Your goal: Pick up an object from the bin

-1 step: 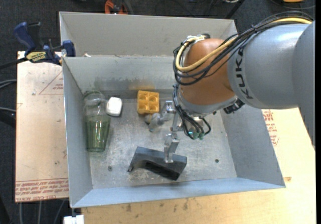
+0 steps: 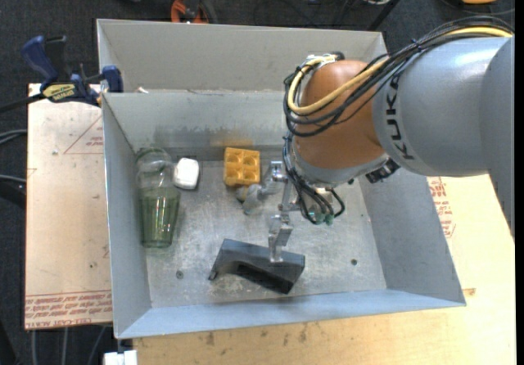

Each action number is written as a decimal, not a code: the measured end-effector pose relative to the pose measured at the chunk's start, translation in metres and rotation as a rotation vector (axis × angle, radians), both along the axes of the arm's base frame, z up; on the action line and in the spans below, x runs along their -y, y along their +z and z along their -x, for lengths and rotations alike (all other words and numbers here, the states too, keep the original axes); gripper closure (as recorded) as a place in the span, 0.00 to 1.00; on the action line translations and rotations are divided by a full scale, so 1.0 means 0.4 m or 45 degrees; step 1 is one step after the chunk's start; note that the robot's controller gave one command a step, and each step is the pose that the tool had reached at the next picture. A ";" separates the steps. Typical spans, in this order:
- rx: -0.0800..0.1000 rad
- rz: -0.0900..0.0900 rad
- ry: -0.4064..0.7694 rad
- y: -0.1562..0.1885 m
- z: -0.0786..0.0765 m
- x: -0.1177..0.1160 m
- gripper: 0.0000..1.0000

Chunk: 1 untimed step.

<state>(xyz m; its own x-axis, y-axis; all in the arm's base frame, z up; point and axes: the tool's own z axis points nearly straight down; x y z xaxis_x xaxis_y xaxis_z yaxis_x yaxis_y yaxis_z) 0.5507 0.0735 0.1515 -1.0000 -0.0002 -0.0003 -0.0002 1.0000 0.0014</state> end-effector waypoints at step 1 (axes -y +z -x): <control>0.003 -0.002 0.117 -0.092 0.058 0.040 0.00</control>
Offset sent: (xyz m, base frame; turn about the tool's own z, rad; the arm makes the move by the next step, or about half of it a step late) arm -0.0419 -0.0096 -0.0815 0.0987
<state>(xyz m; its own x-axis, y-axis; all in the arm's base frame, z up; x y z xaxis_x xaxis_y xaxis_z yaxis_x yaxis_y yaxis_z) 0.5273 0.0574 0.1148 -0.9958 -0.0920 -0.0026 -0.0920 0.9958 0.0027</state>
